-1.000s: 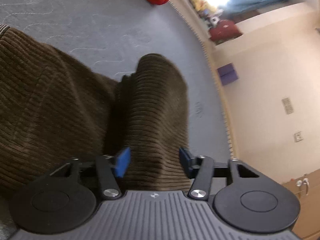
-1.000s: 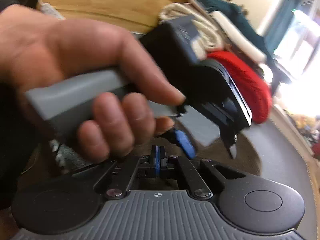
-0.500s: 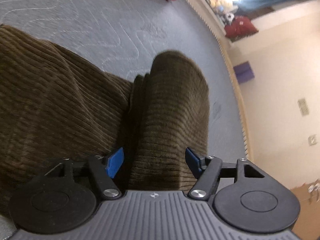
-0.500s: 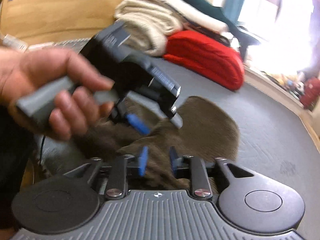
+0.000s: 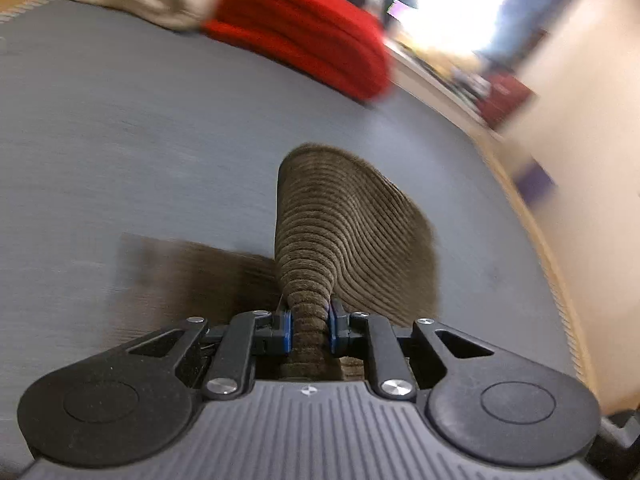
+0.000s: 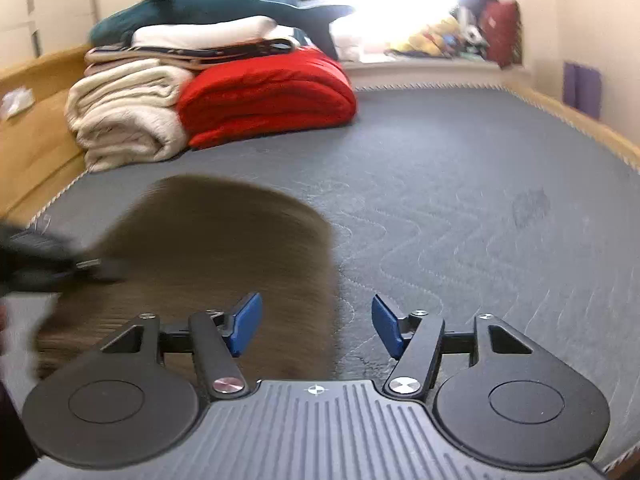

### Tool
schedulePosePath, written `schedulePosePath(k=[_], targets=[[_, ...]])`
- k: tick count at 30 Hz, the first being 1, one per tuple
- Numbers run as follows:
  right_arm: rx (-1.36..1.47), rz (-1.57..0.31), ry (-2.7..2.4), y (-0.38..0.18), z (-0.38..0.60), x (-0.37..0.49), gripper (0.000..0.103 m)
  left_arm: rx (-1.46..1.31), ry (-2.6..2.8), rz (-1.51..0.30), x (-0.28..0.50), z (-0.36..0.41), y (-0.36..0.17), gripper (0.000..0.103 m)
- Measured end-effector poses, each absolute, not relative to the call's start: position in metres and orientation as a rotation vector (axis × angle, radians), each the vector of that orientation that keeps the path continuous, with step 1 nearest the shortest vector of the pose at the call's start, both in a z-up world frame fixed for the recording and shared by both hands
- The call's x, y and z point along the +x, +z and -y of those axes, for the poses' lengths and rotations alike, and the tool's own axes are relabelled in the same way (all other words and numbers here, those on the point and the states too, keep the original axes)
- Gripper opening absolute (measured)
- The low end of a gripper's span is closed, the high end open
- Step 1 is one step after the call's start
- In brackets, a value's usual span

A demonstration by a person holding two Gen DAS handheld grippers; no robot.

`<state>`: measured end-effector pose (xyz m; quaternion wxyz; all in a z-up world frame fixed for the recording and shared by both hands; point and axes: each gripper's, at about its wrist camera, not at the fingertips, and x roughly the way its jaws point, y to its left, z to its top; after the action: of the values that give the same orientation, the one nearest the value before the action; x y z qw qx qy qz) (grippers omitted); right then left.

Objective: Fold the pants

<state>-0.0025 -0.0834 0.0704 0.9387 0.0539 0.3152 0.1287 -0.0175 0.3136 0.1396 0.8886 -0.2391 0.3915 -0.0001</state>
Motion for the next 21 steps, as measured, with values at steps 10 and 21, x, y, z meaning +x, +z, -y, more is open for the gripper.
schedulePosePath(k=[10, 21], targets=[[0.246, -0.888, 0.451, 0.032, 0.038, 0.028, 0.073, -0.683, 0.22, -0.855, -0.04, -0.393, 0.107, 0.085], [0.481, -1.11, 0.456, -0.013, 0.02, 0.076, 0.085, -0.695, 0.179, -1.018, 0.015, -0.4, 0.041, 0.096]])
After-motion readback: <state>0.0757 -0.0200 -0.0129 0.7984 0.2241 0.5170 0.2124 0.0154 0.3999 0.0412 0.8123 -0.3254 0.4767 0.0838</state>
